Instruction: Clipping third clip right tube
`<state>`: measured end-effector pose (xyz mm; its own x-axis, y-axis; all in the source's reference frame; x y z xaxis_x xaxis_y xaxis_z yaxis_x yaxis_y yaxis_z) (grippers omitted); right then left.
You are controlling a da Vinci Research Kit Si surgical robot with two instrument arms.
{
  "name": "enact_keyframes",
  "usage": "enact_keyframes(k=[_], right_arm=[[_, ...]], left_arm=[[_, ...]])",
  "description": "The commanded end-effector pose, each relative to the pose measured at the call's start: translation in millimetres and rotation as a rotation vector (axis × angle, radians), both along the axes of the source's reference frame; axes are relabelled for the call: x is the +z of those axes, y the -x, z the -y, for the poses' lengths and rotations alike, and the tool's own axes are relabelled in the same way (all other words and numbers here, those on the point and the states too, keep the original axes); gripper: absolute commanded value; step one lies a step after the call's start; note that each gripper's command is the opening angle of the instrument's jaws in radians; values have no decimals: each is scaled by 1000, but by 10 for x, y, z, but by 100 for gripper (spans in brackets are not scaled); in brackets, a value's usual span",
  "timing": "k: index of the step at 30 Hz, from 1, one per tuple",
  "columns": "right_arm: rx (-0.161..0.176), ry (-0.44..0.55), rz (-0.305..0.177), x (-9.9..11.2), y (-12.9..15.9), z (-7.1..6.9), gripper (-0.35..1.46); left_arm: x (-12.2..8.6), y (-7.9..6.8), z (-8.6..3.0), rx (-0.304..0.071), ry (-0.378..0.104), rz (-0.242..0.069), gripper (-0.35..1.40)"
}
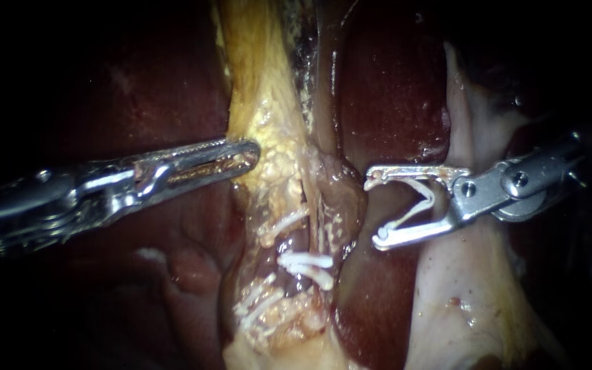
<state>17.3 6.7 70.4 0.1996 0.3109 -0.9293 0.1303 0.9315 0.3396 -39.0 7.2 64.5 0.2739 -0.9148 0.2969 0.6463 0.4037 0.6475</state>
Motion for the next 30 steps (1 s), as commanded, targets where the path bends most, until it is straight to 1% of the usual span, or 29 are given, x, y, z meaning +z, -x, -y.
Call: enact_keyframes(k=[1, 2, 5, 6, 7, 9, 10, 13, 15, 18, 21, 25, 28, 30], right_arm=[[-1, 1, 0, 0, -2, 2, 60], [-1, 7, -1, 2, -3, 3, 60], [19, -93, 21, 10, -9, 12, 60], [23, -125, 26, 14, -12, 16, 60], [26, -186, 33, 20, -16, 21, 60], [30, -248, 43, 32, -25, 30, 60], [33, -262, 47, 37, -29, 33, 60], [38, -312, 56, 55, -42, 40, 60], [45, -342, 63, 65, -49, 42, 60], [53, -383, 72, 79, -59, 44, 60], [63, -410, 79, 89, -72, 42, 60], [63, -434, 82, 98, -92, 40, 59], [56, -439, 80, 103, -105, 42, 59], [53, -461, 83, 106, -114, 45, 59]], left_arm=[[-1, 0, 0, 0, 0, 0, -35], [-1, 0, -1, 0, 0, 0, -35], [-6, -5, -5, 3, -4, 3, -35], [-11, -8, -9, 6, -8, 5, -35], [-14, -12, -12, 3, -7, 1, -35], [-24, -22, -20, -4, -3, -1, -35], [-32, -28, -25, -15, 3, 2, -35], [-51, -44, -34, -37, 14, 7, -35], [-62, -50, -37, -49, 19, 10, -35], [-78, -56, -39, -62, 23, 19, -35], [-87, -55, -37, -68, 23, 22, -35], [-91, -53, -35, -72, 24, 22, -35], [-91, -53, -35, -72, 24, 22, -35], [-91, -53, -35, -72, 24, 22, -35]])
